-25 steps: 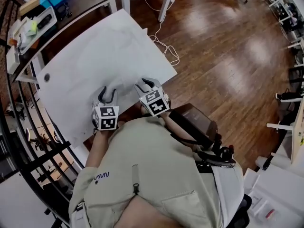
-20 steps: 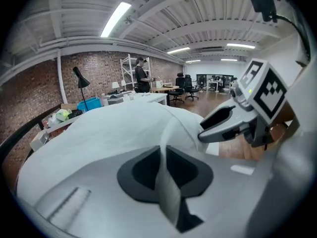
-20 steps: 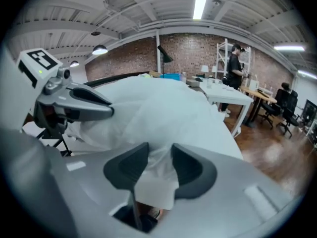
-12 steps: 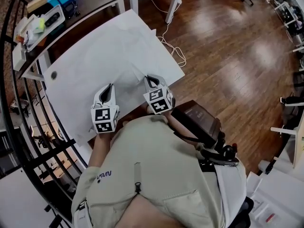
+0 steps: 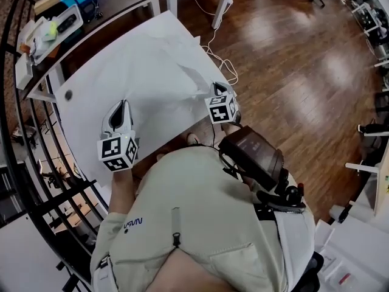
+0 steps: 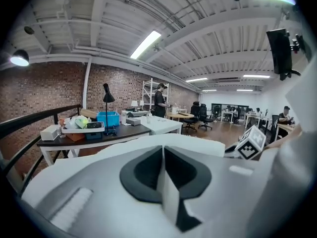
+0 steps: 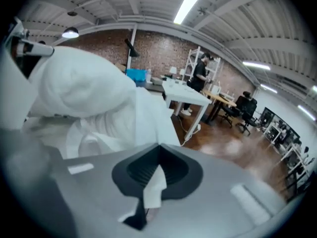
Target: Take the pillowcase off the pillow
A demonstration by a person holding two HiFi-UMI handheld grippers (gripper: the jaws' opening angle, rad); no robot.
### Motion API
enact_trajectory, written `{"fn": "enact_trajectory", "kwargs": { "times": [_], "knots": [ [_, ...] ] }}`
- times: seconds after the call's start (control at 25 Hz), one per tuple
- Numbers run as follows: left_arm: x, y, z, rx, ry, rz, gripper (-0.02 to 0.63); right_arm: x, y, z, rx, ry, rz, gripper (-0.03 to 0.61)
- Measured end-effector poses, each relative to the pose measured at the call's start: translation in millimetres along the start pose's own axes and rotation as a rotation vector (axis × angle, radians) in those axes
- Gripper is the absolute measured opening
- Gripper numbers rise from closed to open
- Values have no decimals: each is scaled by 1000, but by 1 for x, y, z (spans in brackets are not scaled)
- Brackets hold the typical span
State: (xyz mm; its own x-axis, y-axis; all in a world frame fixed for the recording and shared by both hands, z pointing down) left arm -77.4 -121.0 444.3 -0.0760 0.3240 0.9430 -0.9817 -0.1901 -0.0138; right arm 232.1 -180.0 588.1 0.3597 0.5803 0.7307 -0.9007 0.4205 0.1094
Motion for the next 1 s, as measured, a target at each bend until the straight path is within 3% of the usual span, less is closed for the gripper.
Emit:
{"fn": "enact_trajectory", "kwargs": {
  "times": [0.12, 0.28, 0.4, 0.48, 0.6, 0.68, 0.76, 1.0],
  "knots": [
    [13, -12, -2, 31, 32, -1, 15, 40, 9, 20, -54, 110, -9, 6],
    [40, -29, 0, 72, 94, 16, 15, 62, 33, 34, -158, 169, 3, 11],
    [62, -42, 7, 138, 159, 35, 23, 71, 42, 36, -241, 213, 61, 88],
    [67, -48, 7, 192, 183, 28, 54, 59, 37, 25, -267, 183, 104, 140],
    [45, -44, -8, 197, 123, 6, 99, 15, 18, -5, -252, 51, 117, 146],
    [24, -26, -20, 145, 61, 14, 125, -20, 11, -23, -251, -44, 94, 146],
    [15, 9, -32, 44, 36, 26, 156, -54, 12, -35, -255, -118, 52, 146],
    [55, 148, -74, -324, 139, -77, 252, -127, 73, -24, -357, -200, -114, 173]
  ]
}}
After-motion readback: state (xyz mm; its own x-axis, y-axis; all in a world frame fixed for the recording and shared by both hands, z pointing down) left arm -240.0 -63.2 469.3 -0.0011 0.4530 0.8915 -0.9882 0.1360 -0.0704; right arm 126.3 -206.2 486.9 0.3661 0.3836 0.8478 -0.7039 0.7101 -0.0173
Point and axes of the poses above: the fingertips, and each gripper's own axes: z forward along the fingers, y to its left, x out of its underside, the point moved 1 cm from there along -z, backward along the fingers, and after that the axes turned 9 degrees about -x, right-handed, at the moved point
